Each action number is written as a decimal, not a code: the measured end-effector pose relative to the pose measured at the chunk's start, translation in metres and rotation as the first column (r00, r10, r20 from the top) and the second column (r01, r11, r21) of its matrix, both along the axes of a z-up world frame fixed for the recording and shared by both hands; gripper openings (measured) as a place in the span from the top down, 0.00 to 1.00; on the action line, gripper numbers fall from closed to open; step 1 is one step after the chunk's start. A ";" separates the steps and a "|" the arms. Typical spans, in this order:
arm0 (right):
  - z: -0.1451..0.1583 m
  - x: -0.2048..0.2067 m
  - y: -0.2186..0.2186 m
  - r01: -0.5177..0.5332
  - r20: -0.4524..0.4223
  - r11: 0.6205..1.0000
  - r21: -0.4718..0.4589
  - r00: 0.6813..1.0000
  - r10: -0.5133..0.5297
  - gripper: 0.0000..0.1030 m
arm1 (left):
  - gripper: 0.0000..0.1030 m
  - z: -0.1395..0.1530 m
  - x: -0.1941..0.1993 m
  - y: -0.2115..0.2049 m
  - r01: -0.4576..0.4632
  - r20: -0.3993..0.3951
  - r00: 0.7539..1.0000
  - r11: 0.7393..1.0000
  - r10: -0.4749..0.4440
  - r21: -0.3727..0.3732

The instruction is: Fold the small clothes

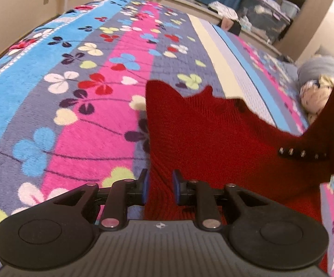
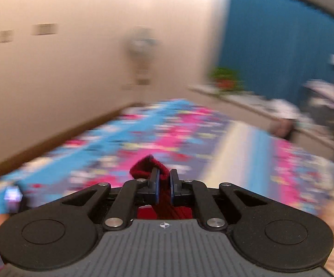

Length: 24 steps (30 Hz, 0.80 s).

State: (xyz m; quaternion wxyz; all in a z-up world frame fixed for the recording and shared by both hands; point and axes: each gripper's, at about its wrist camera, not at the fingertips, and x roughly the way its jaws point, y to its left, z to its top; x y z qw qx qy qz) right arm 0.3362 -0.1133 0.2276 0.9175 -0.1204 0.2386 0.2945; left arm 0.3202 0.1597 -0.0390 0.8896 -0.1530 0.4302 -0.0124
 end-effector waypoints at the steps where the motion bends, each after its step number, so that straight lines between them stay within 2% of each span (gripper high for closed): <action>1: -0.007 0.001 0.011 -0.015 -0.028 1.000 0.018 0.999 0.015 0.83 | 0.73 0.002 -0.001 0.004 -0.014 0.004 1.000 1.000 0.014 -0.009; 2: -0.016 0.006 0.021 -0.016 -0.079 1.000 0.026 0.997 0.018 0.75 | 0.73 0.004 -0.002 0.008 -0.028 0.006 1.000 0.999 0.029 -0.018; 4: -0.032 0.013 0.024 0.014 -0.140 0.998 0.058 0.990 -0.006 0.74 | 0.73 0.007 -0.003 0.017 -0.059 0.009 0.998 0.998 0.059 -0.039; 6: -0.044 0.016 0.010 0.052 -0.153 0.995 0.083 0.987 -0.039 0.72 | 0.73 0.010 -0.005 0.022 -0.075 0.017 0.997 0.995 0.076 -0.064; 7: -0.049 0.017 -0.001 0.085 -0.142 0.993 0.078 0.987 -0.074 0.71 | 0.73 0.012 -0.004 0.021 -0.073 0.023 0.997 0.995 0.075 -0.074; 9: -0.062 0.022 -0.029 0.177 -0.137 0.982 0.068 0.976 -0.166 0.61 | 0.73 0.013 -0.004 0.016 -0.054 0.039 0.998 0.994 0.057 -0.091; 11: -0.079 0.029 -0.067 0.299 -0.162 0.952 0.063 0.944 -0.286 0.59 | 0.73 0.012 -0.002 0.005 -0.017 0.054 0.998 0.994 0.023 -0.107; 13: -0.103 0.038 -0.108 0.421 -0.196 0.906 0.051 0.894 -0.404 0.55 | 0.69 0.010 -0.001 -0.010 0.041 0.066 0.997 0.989 -0.032 -0.142; 15: -0.129 0.051 -0.144 0.528 -0.233 0.849 0.032 0.829 -0.507 0.46 | 0.49 0.006 0.000 -0.024 0.110 0.069 0.993 0.978 -0.099 -0.180; 17: -0.164 0.069 -0.167 0.600 -0.292 0.800 0.006 0.766 -0.573 0.40 | 0.43 -0.001 0.001 -0.034 0.141 0.057 0.990 0.970 -0.132 -0.199; 18: -0.180 0.082 -0.177 0.627 -0.337 0.779 -0.003 0.733 -0.591 0.38 | 0.43 -0.006 0.002 -0.038 0.144 0.040 0.990 0.967 -0.139 -0.208; 20: -0.214 0.108 -0.200 0.679 -0.474 0.734 0.013 0.651 -0.593 0.37 | 0.43 -0.017 0.004 -0.044 0.144 0.002 0.989 0.962 -0.147 -0.231; 22: -0.241 0.126 -0.216 0.727 -0.596 0.683 0.076 0.582 -0.553 0.37 | 0.43 -0.025 0.005 -0.050 0.152 -0.020 0.987 0.958 -0.161 -0.244; 24: -0.266 0.147 -0.223 0.756 -0.685 0.640 0.136 0.539 -0.491 0.37 | 0.43 -0.030 0.007 -0.057 0.176 -0.025 0.982 0.957 -0.187 -0.230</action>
